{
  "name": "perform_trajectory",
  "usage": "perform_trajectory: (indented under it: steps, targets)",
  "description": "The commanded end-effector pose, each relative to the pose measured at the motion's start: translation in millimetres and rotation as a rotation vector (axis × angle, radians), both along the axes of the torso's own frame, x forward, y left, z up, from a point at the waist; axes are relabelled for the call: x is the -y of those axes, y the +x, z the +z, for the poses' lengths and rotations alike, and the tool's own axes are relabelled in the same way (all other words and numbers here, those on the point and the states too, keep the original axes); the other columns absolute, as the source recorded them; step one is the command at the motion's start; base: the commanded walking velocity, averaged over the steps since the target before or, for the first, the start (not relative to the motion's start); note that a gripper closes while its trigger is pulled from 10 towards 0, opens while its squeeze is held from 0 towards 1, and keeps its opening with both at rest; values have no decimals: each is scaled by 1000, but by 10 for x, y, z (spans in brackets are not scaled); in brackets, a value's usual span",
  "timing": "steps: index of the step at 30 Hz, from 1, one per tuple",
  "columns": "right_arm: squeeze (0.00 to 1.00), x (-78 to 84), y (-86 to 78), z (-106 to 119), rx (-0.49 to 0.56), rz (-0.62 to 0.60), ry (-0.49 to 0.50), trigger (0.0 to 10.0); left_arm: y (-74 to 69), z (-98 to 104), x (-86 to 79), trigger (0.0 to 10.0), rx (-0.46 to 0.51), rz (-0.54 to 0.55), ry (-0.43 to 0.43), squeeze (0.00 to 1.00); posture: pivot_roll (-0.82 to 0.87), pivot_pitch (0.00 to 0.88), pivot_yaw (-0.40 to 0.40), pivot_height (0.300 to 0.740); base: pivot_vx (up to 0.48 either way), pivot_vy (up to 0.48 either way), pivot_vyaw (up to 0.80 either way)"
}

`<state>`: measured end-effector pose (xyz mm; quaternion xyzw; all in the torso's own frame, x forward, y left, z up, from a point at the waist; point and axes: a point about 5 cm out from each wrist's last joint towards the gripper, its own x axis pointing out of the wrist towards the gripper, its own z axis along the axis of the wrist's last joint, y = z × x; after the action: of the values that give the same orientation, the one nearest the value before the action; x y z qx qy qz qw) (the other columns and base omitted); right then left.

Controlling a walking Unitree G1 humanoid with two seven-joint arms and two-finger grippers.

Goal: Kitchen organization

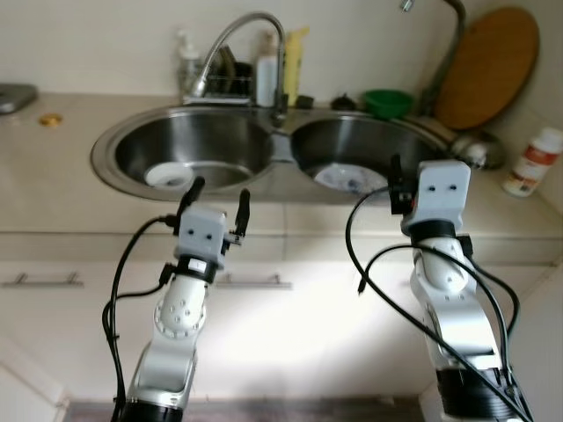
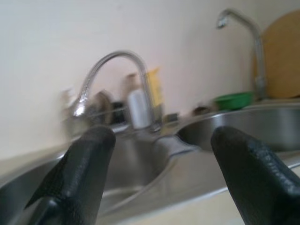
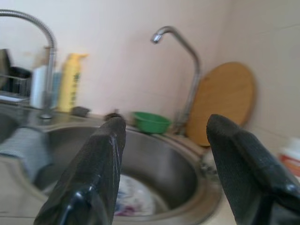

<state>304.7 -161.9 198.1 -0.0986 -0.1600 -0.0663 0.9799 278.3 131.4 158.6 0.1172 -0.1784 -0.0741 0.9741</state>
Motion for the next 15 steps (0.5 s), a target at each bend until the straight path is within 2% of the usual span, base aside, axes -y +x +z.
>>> perform_trajectory:
  steps: [1, 15]
  targets:
    - [0, 29, 0, 27, 3, -10, -3, 10000, -9, -14, 11, 10000, -10, -5, -3, 0, 92, 0, -77, 740, 0, 0, 0]
    - [0, 22, 1, 21, -3, -10, -11, 10000, -15, -15, 13, 10000, -12, -7, -5, 0, 89, 0, -77, 740, 0, 0, 0]
